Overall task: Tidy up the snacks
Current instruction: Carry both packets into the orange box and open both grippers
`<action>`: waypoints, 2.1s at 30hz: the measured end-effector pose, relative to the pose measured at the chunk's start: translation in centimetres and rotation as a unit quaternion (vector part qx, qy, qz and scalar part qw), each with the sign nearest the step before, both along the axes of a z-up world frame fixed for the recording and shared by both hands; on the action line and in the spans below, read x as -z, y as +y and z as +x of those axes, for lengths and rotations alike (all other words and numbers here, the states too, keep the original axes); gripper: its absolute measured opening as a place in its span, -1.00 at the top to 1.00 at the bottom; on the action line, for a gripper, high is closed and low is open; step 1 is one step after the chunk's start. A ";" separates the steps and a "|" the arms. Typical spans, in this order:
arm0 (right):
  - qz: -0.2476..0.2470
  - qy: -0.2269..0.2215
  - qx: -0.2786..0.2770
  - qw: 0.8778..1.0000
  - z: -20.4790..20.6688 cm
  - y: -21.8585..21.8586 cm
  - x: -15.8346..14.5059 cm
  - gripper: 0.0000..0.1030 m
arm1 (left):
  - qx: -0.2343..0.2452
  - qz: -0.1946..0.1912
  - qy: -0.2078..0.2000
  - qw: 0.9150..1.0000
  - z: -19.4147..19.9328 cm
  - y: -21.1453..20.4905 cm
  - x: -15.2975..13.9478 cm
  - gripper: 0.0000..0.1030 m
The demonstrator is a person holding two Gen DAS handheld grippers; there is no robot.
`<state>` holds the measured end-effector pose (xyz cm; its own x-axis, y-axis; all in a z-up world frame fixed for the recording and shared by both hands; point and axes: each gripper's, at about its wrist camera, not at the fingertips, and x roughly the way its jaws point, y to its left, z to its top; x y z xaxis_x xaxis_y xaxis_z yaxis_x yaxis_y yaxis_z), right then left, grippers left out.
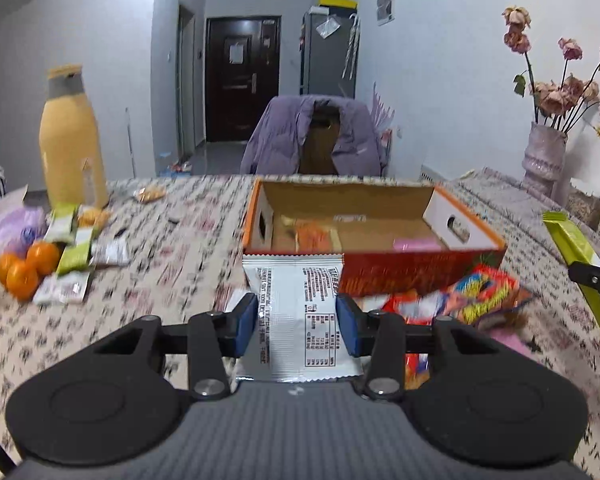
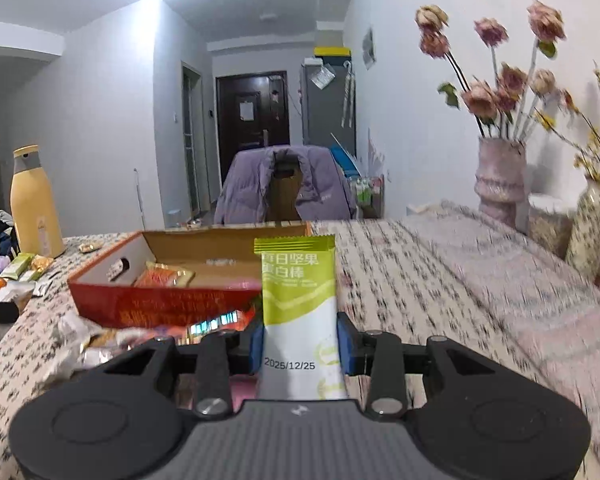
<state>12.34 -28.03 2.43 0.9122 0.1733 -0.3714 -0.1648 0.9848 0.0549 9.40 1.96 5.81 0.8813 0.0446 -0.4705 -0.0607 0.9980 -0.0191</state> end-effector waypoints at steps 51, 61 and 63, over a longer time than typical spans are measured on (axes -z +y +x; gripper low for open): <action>-0.024 0.080 -0.059 0.995 21.2 8.0 1.4 -0.69 | -0.036 -0.019 0.017 0.999 20.4 -0.2 2.5 -0.71; -0.014 0.080 -0.042 0.996 21.7 7.2 1.1 -1.00 | -0.048 -0.028 0.005 0.998 20.2 0.0 1.9 -1.00; -0.016 0.075 -0.039 0.996 21.5 7.2 0.8 -1.00 | -0.048 -0.032 0.003 0.998 20.0 0.1 1.5 -1.00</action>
<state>33.81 -20.82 1.67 0.8298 0.2273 -0.5096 -0.2328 0.9710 0.0540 29.43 2.08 4.27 0.8712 0.0989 -0.4808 -0.1569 0.9842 -0.0817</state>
